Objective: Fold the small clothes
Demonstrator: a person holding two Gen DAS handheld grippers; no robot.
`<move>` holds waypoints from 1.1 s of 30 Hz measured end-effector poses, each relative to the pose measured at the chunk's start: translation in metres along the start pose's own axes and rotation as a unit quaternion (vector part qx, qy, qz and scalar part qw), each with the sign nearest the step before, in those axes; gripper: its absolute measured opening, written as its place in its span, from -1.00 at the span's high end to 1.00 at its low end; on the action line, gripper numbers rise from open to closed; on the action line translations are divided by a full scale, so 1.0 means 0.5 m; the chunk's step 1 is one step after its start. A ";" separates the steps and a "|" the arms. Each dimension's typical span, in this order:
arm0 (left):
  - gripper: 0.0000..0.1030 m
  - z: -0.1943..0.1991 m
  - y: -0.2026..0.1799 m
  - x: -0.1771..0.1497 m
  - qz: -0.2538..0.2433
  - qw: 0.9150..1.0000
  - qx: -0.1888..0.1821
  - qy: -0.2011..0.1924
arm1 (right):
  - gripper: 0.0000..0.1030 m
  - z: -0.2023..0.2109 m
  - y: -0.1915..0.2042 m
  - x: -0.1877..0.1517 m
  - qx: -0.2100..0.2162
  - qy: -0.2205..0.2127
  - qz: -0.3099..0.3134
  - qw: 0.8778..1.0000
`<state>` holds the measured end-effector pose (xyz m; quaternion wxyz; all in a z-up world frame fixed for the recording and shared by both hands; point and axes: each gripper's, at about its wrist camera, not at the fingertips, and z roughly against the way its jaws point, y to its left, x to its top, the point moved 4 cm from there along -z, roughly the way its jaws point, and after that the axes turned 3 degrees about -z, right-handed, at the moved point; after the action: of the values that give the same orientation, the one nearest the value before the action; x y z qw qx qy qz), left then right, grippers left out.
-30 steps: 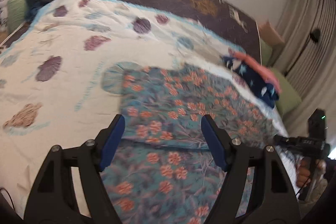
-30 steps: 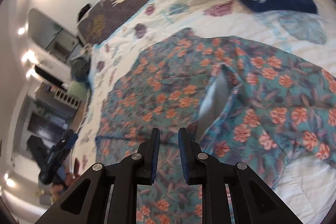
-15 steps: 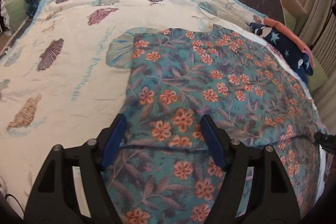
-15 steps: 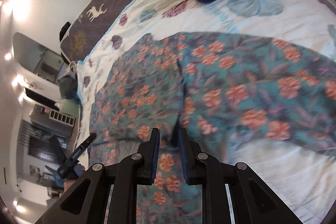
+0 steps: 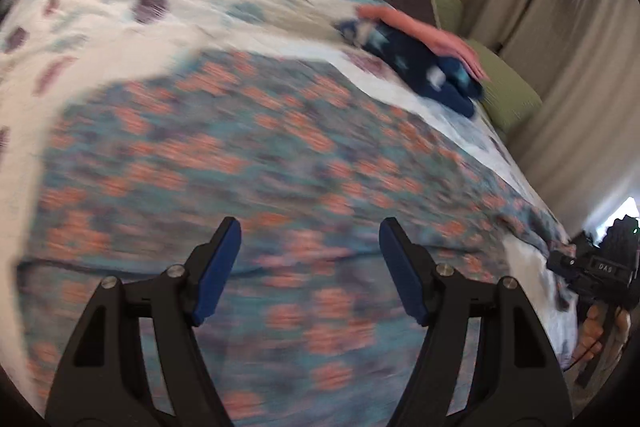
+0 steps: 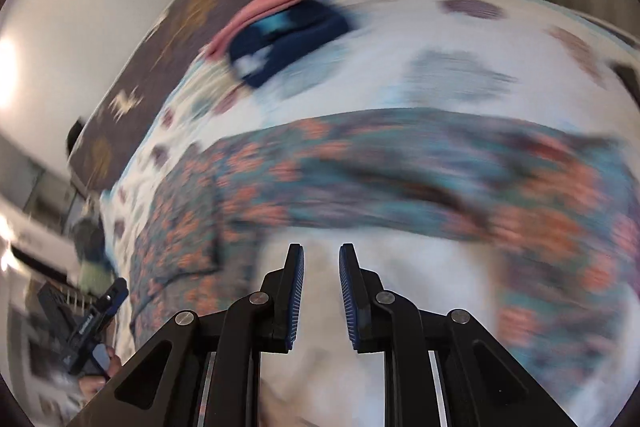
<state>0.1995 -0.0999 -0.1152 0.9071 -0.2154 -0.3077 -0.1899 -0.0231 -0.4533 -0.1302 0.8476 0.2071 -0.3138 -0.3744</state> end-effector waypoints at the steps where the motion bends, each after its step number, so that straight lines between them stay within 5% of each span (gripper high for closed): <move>1: -0.39 -0.015 -0.021 -0.005 -0.002 1.000 -0.011 0.008 | 0.61 0.014 -0.027 -0.002 0.000 -0.006 -0.020 1.000; 5: -0.39 -0.050 -0.112 -0.026 -0.043 0.999 -0.020 0.024 | 0.61 0.064 -0.088 -0.001 -0.025 -0.033 -0.038 0.998; 8: -0.39 -0.064 -0.150 -0.037 -0.078 0.997 -0.010 0.029 | 0.61 0.106 -0.103 -0.003 -0.073 -0.065 0.005 0.995; 11: -0.39 -0.081 -0.159 -0.045 -0.087 0.996 0.007 0.033 | 0.41 0.124 -0.104 -0.013 -0.112 -0.081 0.064 0.988; 13: -0.41 -0.084 -0.160 -0.051 -0.092 0.995 0.014 0.034 | 0.09 0.113 -0.090 -0.028 -0.133 -0.081 0.113 0.981; 18: -0.42 -0.087 -0.160 -0.052 -0.095 0.995 0.018 0.035 | -0.08 0.076 -0.065 -0.071 -0.169 -0.054 0.205 0.962; 22: -0.42 -0.091 -0.160 -0.052 -0.095 0.995 0.018 0.035 | -0.03 0.078 -0.088 -0.063 -0.238 -0.075 0.200 0.948; 23: -0.43 -0.091 -0.160 -0.052 -0.095 0.995 0.017 0.035 | 0.09 0.088 -0.106 -0.051 -0.246 -0.085 0.165 0.951; 24: -0.43 -0.091 -0.160 -0.052 -0.094 0.995 0.016 0.035 | 0.57 0.103 -0.130 -0.039 -0.248 -0.094 0.121 0.957; 25: -0.43 -0.091 -0.160 -0.051 -0.092 0.995 0.015 0.034 | 0.74 0.116 -0.153 -0.026 -0.237 -0.096 0.076 0.964; 28: -0.42 -0.085 -0.158 -0.050 -0.086 0.996 0.010 0.032 | 0.76 0.150 -0.180 0.002 -0.142 -0.101 -0.010 0.985; 33: -0.42 -0.030 -0.158 -0.048 -0.052 0.997 -0.051 0.018 | 0.76 0.179 -0.043 0.048 0.006 -0.118 0.020 0.993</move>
<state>0.1512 -0.1684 -0.1197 0.8892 -0.2417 -0.2924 -0.2557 -0.0829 -0.4957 -0.0698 0.8107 0.1608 -0.4178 -0.3772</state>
